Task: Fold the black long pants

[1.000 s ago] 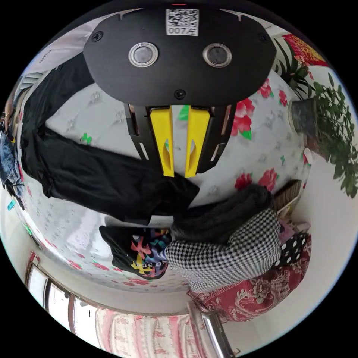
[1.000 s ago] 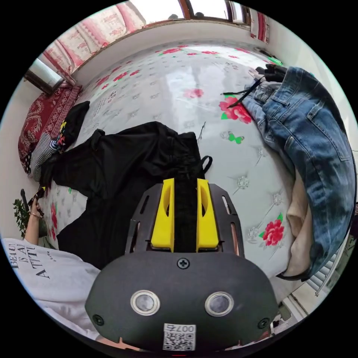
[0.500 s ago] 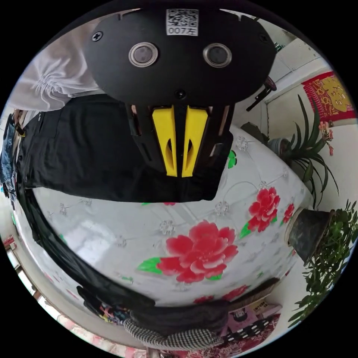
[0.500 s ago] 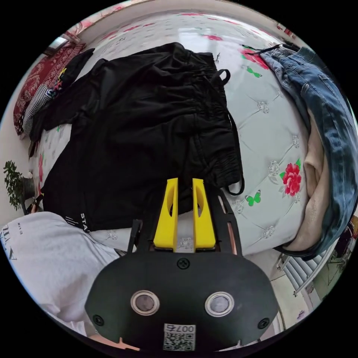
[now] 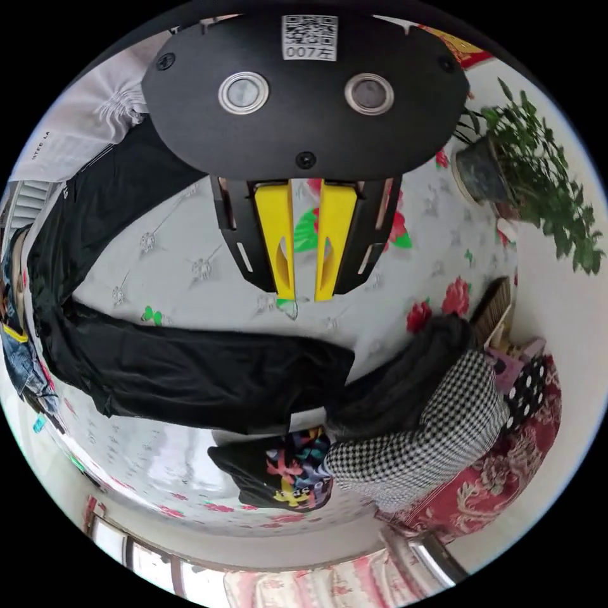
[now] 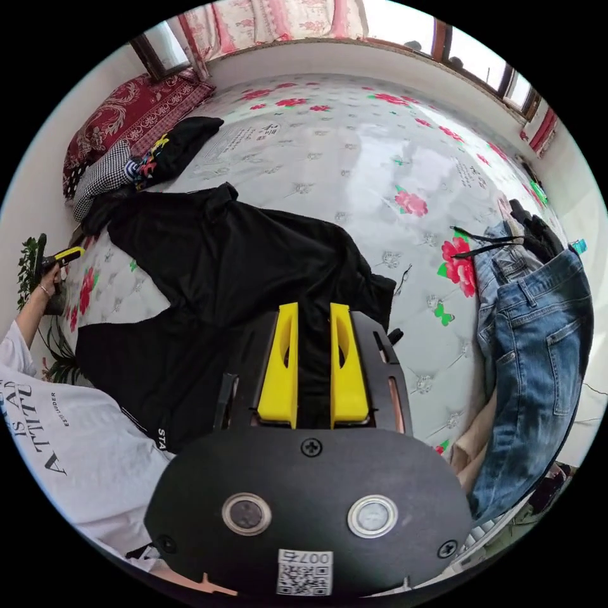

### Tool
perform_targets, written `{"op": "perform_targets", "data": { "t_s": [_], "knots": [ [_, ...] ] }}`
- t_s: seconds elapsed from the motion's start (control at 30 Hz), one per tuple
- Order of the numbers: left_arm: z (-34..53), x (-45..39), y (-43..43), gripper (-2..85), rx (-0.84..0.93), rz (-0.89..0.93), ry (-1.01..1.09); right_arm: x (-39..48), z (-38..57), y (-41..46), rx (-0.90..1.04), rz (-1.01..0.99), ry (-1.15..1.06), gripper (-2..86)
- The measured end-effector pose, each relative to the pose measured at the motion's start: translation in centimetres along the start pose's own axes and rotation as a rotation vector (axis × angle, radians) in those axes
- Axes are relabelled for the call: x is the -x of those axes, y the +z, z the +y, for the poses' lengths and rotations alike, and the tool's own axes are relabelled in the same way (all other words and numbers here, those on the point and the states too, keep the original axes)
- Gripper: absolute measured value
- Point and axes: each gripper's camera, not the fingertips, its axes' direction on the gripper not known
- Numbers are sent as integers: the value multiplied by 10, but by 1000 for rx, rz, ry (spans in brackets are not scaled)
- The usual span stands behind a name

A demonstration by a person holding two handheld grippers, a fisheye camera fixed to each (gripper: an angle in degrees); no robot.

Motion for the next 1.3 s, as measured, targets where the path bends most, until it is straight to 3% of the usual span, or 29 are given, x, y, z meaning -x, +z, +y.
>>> {"op": "perform_targets", "data": {
  "t_s": [0.3, 0.47, 0.63, 0.8, 1.13, 1.3],
  "knots": [
    [-162, -73, 88, 66, 142, -227, 337, -8, -166, 102, 210, 110, -107, 83],
    [-188, -98, 144, 36, 285, -320, 348, -11, -215, 159, 363, 68, -221, 83],
    [-181, -131, 146, -7, 296, -486, 453, -13, -243, 175, 438, 19, -235, 50],
    [-159, -82, 80, -10, 164, -228, 195, 2, -251, 154, 434, 48, -287, 15],
    [-48, -29, -142, -10, -303, -142, 35, -7, -193, -15, 113, 80, -203, 2],
    [81, 1, -293, -9, -620, -190, -169, -8, -133, -90, -25, 114, -150, 2]
  ]
}}
